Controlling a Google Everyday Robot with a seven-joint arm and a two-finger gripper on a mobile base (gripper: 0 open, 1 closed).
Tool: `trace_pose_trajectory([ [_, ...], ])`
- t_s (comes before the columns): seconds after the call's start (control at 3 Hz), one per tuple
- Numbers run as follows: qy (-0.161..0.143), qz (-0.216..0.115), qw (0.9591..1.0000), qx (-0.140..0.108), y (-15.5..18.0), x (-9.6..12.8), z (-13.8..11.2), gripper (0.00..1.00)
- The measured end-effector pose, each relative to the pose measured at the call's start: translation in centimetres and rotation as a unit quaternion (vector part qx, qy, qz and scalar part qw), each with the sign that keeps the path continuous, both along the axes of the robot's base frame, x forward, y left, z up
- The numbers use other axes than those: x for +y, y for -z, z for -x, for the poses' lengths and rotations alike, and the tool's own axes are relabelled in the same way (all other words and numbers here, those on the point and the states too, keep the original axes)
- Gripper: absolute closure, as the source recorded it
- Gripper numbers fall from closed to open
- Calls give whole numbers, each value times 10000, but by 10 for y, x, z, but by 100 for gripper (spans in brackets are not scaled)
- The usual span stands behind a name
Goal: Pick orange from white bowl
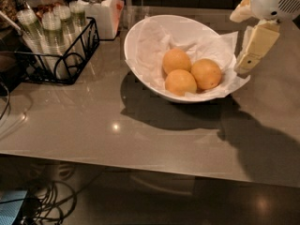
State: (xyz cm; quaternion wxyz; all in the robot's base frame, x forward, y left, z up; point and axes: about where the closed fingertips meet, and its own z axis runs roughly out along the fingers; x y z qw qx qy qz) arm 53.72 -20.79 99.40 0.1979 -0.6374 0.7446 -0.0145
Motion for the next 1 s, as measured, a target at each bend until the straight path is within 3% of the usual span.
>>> trace_pose_trajectory([
  [0.33,-16,-241,9997,37,9,3,-12,42],
  [0.67,-254,-482,9981,303,30,20,-28,57],
  [1.0,-469,-642,9948,642,54,35,-40,47],
])
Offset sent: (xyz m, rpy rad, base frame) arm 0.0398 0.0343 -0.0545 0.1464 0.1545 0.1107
